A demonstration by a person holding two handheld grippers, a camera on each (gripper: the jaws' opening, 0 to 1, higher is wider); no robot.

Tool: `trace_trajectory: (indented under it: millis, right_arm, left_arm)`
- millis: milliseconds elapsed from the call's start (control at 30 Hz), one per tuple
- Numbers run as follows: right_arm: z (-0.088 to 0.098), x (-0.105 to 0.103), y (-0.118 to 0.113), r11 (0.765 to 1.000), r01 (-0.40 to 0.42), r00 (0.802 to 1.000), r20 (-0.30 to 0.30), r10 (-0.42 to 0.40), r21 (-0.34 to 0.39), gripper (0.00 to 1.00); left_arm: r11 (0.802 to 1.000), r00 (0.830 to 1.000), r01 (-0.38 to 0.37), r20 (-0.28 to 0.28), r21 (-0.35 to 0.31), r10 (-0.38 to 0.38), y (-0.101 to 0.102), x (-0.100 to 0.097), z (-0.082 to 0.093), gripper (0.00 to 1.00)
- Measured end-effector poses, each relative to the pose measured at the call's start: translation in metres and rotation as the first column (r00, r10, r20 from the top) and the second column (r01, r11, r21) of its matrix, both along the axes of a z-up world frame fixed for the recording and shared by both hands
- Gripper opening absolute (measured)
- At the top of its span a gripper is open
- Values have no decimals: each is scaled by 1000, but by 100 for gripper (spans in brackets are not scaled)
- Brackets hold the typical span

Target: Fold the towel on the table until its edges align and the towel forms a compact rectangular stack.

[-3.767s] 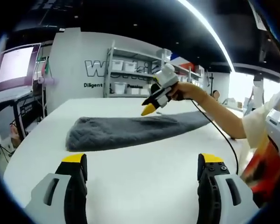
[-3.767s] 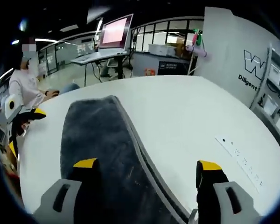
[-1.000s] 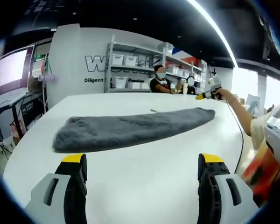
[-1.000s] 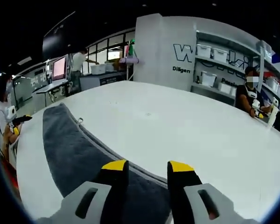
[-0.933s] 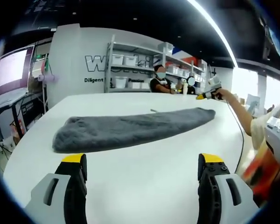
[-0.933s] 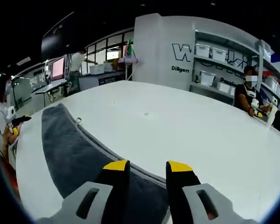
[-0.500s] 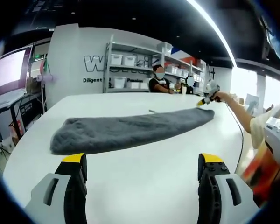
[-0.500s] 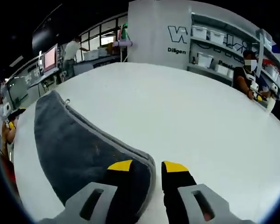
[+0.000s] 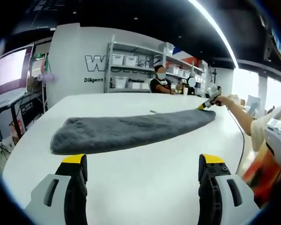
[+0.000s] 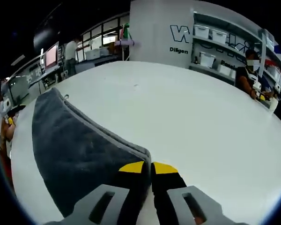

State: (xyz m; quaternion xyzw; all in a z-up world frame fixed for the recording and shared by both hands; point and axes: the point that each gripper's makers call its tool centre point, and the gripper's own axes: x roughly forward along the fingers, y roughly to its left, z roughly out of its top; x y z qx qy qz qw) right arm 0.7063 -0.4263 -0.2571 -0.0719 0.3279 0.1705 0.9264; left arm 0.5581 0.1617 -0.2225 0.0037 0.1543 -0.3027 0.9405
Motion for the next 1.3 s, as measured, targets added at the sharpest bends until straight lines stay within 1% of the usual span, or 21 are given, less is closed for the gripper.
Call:
trace_trajectory:
  millis: [267, 300, 367, 533, 567, 700, 767, 900, 1067, 1133, 1200, 1300]
  right_arm:
    - [26, 12, -3, 1000, 14, 996, 91, -16, 17, 1]
    - [26, 13, -3, 1000, 15, 996, 92, -16, 15, 1]
    - [20, 16, -4, 1000, 18, 997, 80, -18, 4, 1]
    - [-9, 17, -8, 999, 33, 999, -2, -33, 9, 2]
    - [-12, 17, -8, 999, 34, 999, -8, -34, 9, 2]
    - [-15, 15, -6, 999, 48, 999, -6, -48, 16, 4]
    - [-15, 15, -9, 998, 55, 998, -4, -55, -5, 9]
    - [-11, 14, -24, 990, 116, 993, 6, -116, -83, 28]
    - [-2, 6, -38, 977, 170, 986, 20, -168, -130, 46]
    - [2, 1, -43, 970, 194, 981, 28, -192, -146, 55]
    - [7, -6, -46, 966, 214, 977, 37, -211, -147, 62]
    - [12, -17, -47, 964, 237, 971, 39, -234, -119, 68]
  left_arm:
    - [1000, 1000, -1, 2, -12, 1, 1, 0, 1, 97]
    - [1000, 1000, -2, 2, -14, 2, 1, 0, 1, 97]
    - [1000, 1000, -3, 2, -16, 4, 1, 0, 1, 97]
    - [1000, 1000, -2, 5, -20, 2, -1, -1, 1, 97]
    - [1000, 1000, -1, 3, -19, 1, -1, -2, 1, 97]
    - [1000, 1000, -5, 4, -20, 5, 2, -4, 2, 97]
    - [1000, 1000, -8, 4, -23, 9, 3, -3, 2, 97]
    - [999, 1000, -4, 6, -33, 4, 2, -4, 2, 97]
    - [999, 1000, 9, 6, -36, -9, 0, -6, 0, 97]
    - [999, 1000, 11, 7, -38, -11, 0, -7, 0, 97]
    - [999, 1000, 14, 10, -43, -14, 1, -7, 1, 97]
    - [999, 1000, 17, 8, -41, -16, 3, -8, 0, 97]
